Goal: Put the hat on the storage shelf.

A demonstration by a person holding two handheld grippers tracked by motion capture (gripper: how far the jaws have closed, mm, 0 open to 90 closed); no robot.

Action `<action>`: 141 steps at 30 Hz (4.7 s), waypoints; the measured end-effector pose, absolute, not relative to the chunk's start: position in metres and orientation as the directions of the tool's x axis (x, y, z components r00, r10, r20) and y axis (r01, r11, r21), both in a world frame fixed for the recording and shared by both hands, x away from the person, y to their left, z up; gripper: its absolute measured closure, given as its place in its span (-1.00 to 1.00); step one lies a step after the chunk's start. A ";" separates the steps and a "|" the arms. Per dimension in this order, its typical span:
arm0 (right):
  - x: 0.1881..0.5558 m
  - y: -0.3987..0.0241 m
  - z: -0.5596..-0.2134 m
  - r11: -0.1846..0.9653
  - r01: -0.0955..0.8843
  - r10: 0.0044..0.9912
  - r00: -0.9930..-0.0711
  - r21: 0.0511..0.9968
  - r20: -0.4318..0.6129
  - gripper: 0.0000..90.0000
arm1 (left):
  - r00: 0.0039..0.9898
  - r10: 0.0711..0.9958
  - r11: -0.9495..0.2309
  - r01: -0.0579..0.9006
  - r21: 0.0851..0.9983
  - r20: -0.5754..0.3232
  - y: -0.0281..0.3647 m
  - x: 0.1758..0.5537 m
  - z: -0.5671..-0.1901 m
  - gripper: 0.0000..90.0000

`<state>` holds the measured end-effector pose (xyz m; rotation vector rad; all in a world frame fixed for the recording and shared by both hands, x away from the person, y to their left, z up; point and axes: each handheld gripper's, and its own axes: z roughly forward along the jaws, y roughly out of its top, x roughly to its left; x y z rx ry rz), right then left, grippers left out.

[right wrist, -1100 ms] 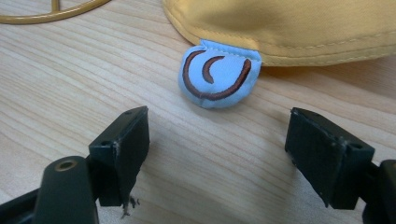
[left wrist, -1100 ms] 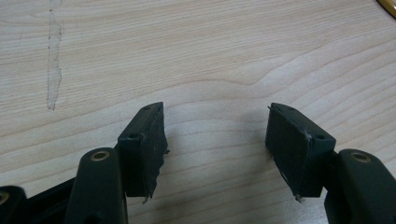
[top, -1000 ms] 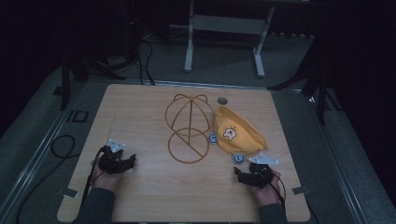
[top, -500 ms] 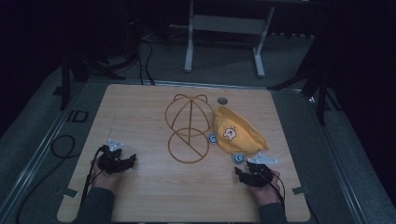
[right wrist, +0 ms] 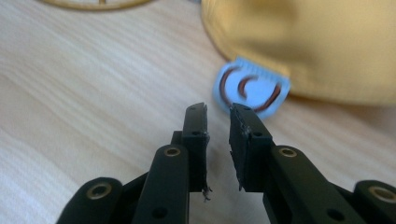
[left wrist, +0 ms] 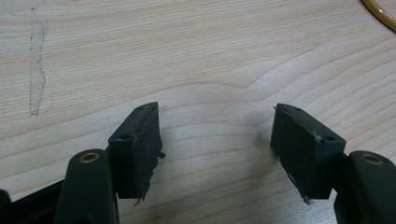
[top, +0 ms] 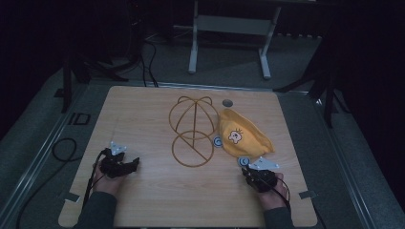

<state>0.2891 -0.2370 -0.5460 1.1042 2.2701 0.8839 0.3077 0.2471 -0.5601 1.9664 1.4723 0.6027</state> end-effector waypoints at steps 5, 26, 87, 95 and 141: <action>0.295 -0.235 -0.542 0.497 0.483 0.798 -0.581 0.721 -0.161 0.62 | 0.288 0.958 -0.207 0.682 0.702 0.002 0.246 0.308 -0.560 -0.26; 0.327 -0.220 -0.550 0.557 0.501 0.777 -0.595 0.662 -0.204 0.44 | 0.296 0.955 -0.214 0.681 0.700 0.004 0.246 0.307 -0.560 -0.28; 0.329 -0.223 -0.489 0.631 0.494 0.715 -0.670 0.598 -0.201 0.90 | 0.300 0.954 -0.219 0.684 0.695 0.006 0.245 0.307 -0.560 -0.27; 0.330 -0.228 -0.474 0.629 0.490 0.708 -0.682 0.603 -0.185 0.90 | 0.300 0.954 -0.218 0.684 0.696 0.004 0.244 0.307 -0.560 -0.27; 0.330 -0.247 -0.405 0.608 0.448 0.680 -0.720 0.656 -0.139 0.90 | 0.304 0.953 -0.220 0.685 0.694 0.001 0.243 0.306 -0.560 -0.27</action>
